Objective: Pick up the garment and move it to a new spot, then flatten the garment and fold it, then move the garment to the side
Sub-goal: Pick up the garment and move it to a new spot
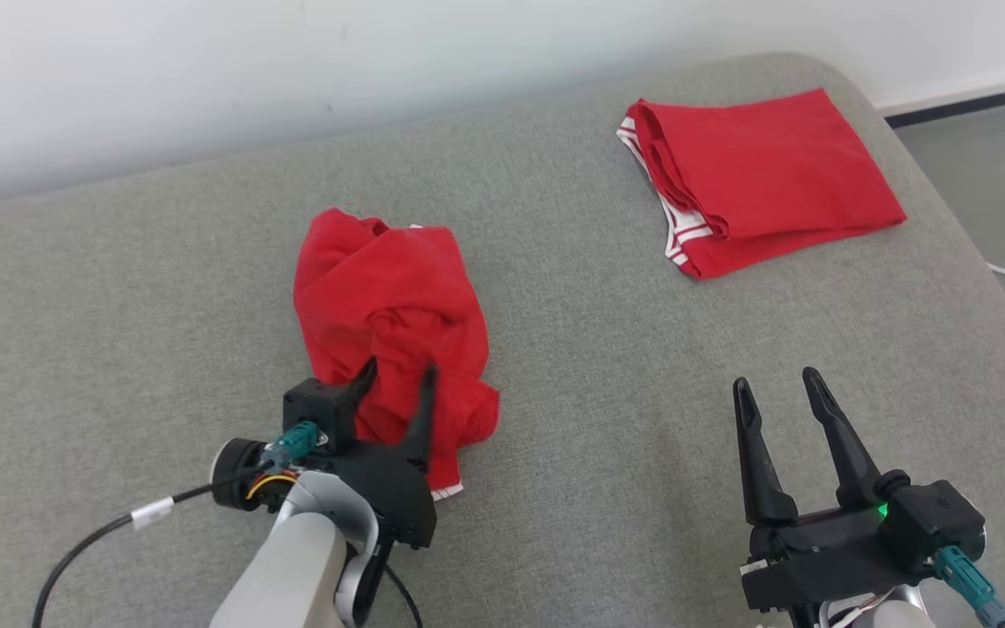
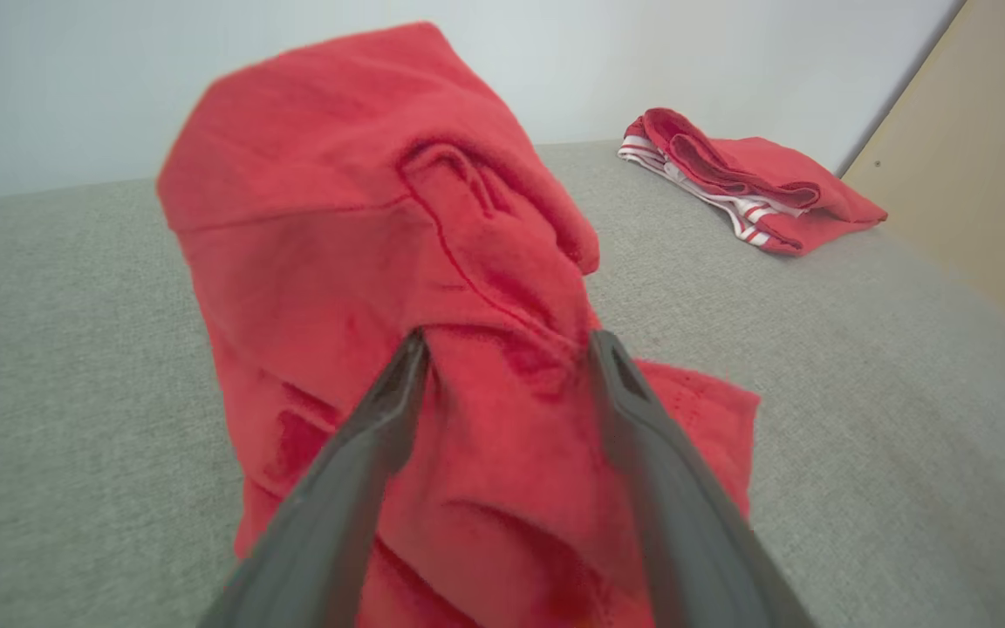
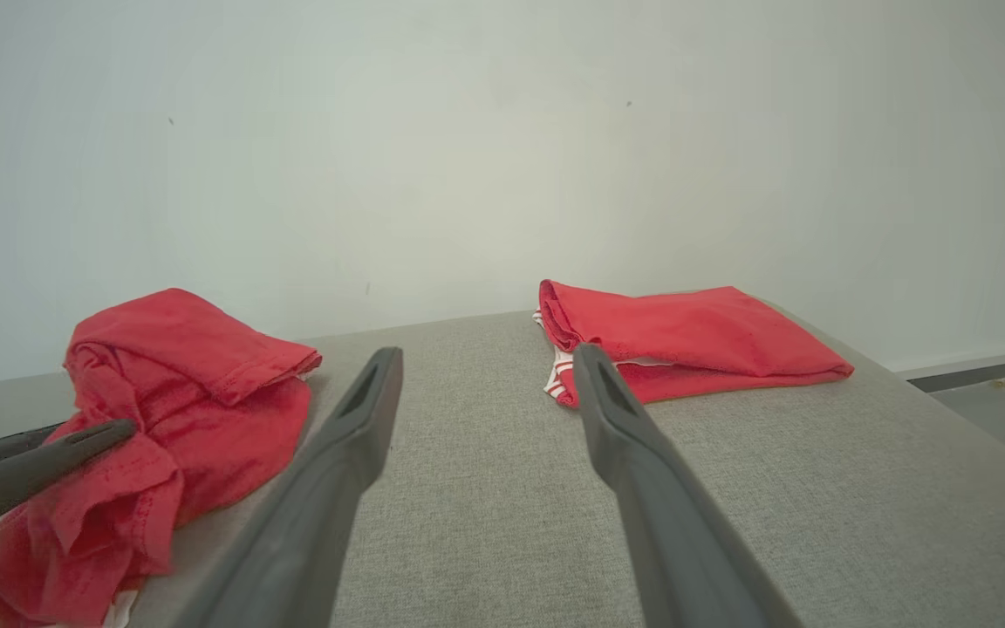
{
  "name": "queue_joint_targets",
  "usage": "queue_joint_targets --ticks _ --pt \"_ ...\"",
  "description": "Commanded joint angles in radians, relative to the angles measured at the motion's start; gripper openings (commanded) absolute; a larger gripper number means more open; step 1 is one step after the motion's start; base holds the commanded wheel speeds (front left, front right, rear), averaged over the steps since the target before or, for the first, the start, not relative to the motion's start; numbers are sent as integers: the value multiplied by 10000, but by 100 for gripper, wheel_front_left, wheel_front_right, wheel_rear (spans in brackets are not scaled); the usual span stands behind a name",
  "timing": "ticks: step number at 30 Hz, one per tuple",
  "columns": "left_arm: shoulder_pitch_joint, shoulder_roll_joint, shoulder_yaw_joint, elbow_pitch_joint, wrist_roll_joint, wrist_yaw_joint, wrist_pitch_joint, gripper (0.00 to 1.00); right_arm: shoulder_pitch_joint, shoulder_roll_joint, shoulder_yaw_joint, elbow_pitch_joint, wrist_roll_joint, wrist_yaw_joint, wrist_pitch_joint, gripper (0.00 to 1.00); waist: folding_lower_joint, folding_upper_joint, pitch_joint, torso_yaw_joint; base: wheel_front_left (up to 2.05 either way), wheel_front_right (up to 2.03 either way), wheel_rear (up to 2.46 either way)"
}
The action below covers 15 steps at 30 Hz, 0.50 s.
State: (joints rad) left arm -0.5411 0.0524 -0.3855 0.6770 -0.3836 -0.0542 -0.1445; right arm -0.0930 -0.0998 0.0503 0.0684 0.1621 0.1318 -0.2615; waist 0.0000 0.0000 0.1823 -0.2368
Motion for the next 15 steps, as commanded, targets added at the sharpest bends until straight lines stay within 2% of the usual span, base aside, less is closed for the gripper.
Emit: queue_joint_targets --ticks 1,5,10,12,15 --pt "20 -23 -116 -14 -110 -58 -170 100 103 -4 9 20 47 -26 -46 100 0 0 -175 122 0 0 0" --pt "-199 -25 -522 -403 -295 72 -622 100 285 11 -82 22 15 -26 -45 100 0 0 -533 416 0 0 0" --pt "-221 41 -526 -1061 -319 354 -837 100 471 17 -156 28 29 -26 -45 100 0 0 -931 901 0 0 0" --pt "-96 191 -382 -1358 -410 431 -895 100 558 16 -231 9 41 -26 -46 100 0 0 -1070 1109 0 0 0" --pt "363 778 -38 -1814 -486 534 -970 100 664 49 -315 -18 23 -26 -47 100 0 0 -1328 1448 0 0 0"
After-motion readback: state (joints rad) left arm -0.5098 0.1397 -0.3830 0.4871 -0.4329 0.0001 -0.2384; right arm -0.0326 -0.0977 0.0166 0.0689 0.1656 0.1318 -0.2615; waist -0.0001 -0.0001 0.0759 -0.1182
